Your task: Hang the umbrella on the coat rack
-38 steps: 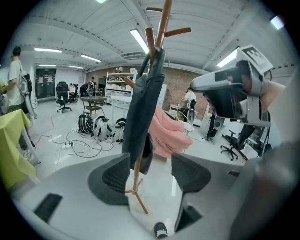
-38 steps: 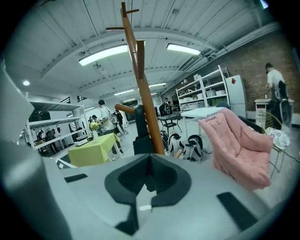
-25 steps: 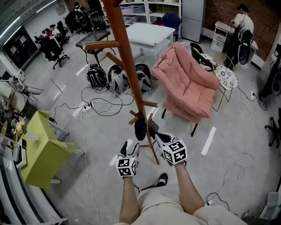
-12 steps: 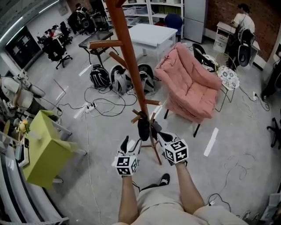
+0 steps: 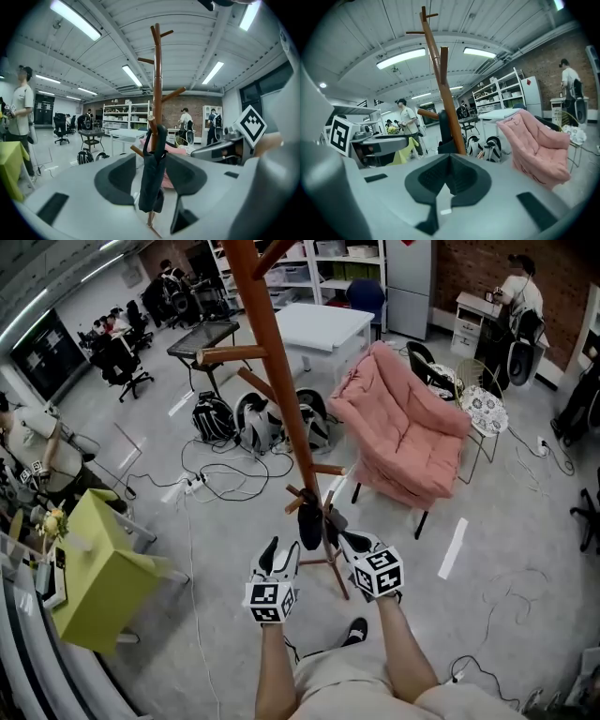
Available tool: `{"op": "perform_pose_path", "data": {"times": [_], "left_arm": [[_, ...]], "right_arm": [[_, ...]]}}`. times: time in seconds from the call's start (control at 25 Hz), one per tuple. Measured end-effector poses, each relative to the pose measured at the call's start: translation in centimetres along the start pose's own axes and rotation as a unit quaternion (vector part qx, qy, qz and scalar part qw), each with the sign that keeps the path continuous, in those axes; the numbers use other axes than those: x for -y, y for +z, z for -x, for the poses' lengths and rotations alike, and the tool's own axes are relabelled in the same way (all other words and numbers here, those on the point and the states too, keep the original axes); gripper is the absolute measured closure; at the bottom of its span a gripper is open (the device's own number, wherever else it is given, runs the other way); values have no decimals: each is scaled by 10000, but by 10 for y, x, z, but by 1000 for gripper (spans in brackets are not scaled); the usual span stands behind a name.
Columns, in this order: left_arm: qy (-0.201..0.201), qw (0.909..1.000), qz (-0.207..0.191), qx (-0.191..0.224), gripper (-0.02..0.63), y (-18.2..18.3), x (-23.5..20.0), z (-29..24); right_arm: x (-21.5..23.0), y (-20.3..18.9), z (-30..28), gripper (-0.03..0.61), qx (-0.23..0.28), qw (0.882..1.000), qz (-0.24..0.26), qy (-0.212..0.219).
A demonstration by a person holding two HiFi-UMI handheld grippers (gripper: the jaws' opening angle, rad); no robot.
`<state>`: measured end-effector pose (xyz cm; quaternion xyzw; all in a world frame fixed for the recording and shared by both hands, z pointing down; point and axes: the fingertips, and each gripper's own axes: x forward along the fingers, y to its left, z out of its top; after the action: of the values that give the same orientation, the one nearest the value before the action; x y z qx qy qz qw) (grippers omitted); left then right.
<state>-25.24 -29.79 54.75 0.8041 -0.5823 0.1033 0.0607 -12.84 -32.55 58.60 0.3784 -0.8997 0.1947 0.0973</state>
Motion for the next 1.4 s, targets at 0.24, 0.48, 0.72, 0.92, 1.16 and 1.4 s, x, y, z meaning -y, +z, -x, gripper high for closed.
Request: {"op": "perform_pose_path", "data": {"times": [0.24, 0.48, 0.72, 0.92, 1.16, 1.4], "left_arm": [[-157, 9998, -38, 123, 522, 9, 1, 5], [-103, 9999, -13, 126, 607, 11, -4, 13], [-335, 9987, -279, 256, 609, 17, 8, 10], [-476, 9987, 102, 163, 609, 17, 13, 8], [-305, 9983, 486, 130, 609, 18, 4, 7], [-290, 9986, 448, 46, 609, 11, 8, 7]], "right_arm": [[-2, -1, 2, 574, 28, 9999, -92, -115], [-8, -4, 5, 574, -2, 9998, -97, -185], [-4, -2, 7, 574, 10, 9995, -66, -312], [1, 0, 8, 574, -29, 9989, 8, -465], [4, 1, 8, 574, -77, 9983, 70, -578], [5, 0, 13, 574, 58, 9990, -102, -424]]}}
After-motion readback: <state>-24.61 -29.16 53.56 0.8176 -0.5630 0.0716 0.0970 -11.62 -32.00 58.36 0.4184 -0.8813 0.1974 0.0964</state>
